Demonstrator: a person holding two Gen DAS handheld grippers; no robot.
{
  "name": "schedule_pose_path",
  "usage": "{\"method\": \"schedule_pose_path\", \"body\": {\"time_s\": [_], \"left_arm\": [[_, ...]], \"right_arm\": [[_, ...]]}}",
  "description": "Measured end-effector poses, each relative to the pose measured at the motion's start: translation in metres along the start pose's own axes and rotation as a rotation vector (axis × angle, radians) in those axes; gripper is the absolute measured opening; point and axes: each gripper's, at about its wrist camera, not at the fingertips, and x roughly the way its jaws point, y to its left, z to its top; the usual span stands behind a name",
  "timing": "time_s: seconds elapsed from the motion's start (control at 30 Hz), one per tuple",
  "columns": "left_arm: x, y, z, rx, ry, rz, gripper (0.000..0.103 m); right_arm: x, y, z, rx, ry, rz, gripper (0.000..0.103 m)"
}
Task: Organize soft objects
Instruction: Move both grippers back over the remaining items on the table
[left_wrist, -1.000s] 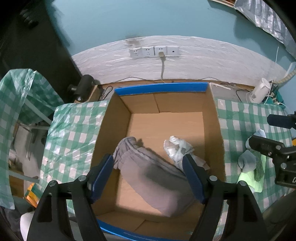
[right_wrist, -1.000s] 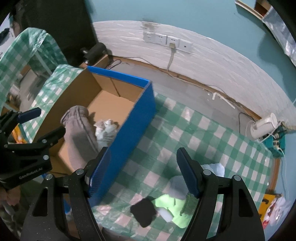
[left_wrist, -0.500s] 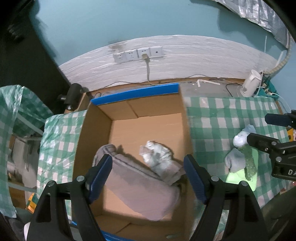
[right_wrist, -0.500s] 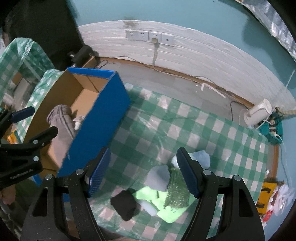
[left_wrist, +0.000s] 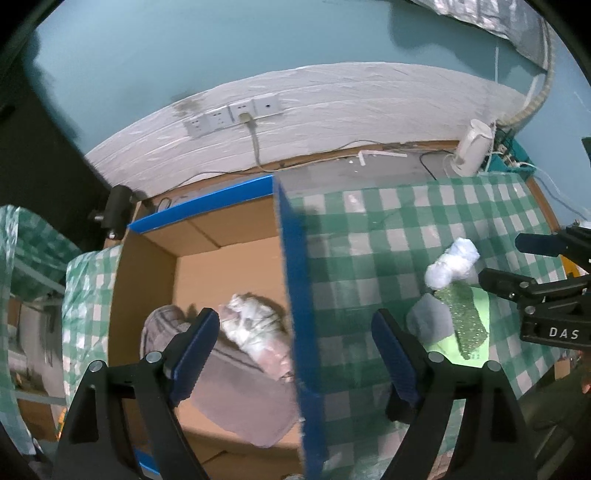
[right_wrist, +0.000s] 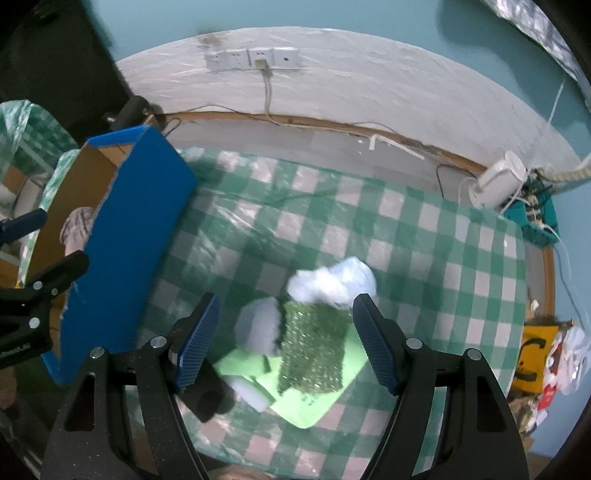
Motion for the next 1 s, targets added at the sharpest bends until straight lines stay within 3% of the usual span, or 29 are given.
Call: {"method": "schedule_pose_path", "body": {"time_s": [0.37, 1.0], "left_arm": [[0.02, -0.048, 0.004, 0.079, 0.053, -0.038, 0.086], [0.079, -0.09, -0.006, 0.144, 0.2, -0.041, 0.086]], "right_arm": [[0.017, -0.04, -0.021, 0.082, 0.041, -0.001, 0.075], [0.073, -0.058, -0.044, 0.112, 0.173, 0.02, 0.075]]}}
